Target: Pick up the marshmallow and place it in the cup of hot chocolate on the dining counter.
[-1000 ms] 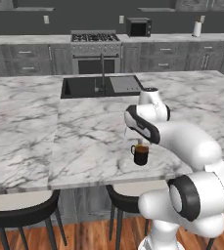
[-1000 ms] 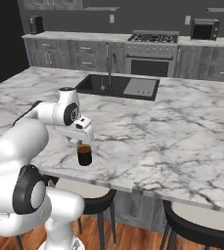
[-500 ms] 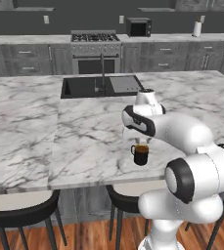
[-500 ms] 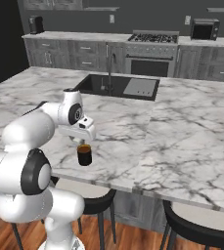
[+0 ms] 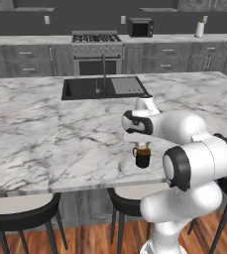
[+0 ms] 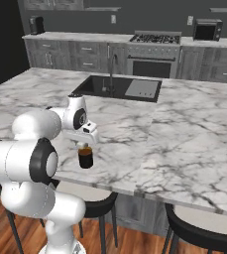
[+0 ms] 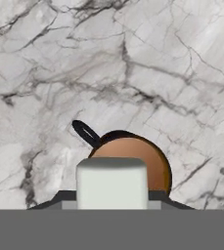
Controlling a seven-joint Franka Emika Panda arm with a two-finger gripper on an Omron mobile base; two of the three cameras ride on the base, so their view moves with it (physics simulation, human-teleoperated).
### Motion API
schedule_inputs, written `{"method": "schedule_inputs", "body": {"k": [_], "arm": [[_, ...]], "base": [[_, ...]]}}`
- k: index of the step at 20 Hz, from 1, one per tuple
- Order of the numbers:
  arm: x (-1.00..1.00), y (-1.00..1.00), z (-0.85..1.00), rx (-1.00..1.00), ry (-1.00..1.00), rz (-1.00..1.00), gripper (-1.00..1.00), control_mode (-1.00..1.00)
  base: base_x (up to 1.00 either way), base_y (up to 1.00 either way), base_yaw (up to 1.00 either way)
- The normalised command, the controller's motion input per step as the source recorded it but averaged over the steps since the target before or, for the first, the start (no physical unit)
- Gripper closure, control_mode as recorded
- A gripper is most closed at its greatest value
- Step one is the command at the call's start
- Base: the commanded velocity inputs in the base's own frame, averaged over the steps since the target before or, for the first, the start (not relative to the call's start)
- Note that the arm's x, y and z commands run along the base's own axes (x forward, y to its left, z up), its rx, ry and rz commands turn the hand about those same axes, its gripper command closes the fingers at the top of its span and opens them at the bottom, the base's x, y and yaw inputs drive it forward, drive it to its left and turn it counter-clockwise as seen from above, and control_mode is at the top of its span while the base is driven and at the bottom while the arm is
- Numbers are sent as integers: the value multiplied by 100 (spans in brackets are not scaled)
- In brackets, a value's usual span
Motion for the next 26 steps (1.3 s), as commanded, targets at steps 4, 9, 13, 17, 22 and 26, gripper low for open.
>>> {"method": "schedule_inputs", "body": {"k": [4,9,13,17,22,26], "arm": [[9,0,-16,0,0,0,100,-100],[1,0,-14,0,0,0,100,-100],[0,-2,-7,0,0,0,-100,-100],[0,-14,0,3,0,0,-100,-100],[0,-12,0,3,0,0,-100,-100],[0,0,0,2,-5,0,-100,-100]], "base": [[0,0,0],[0,0,0],[0,0,0],[0,0,0],[0,0,0],[0,0,0]]}}
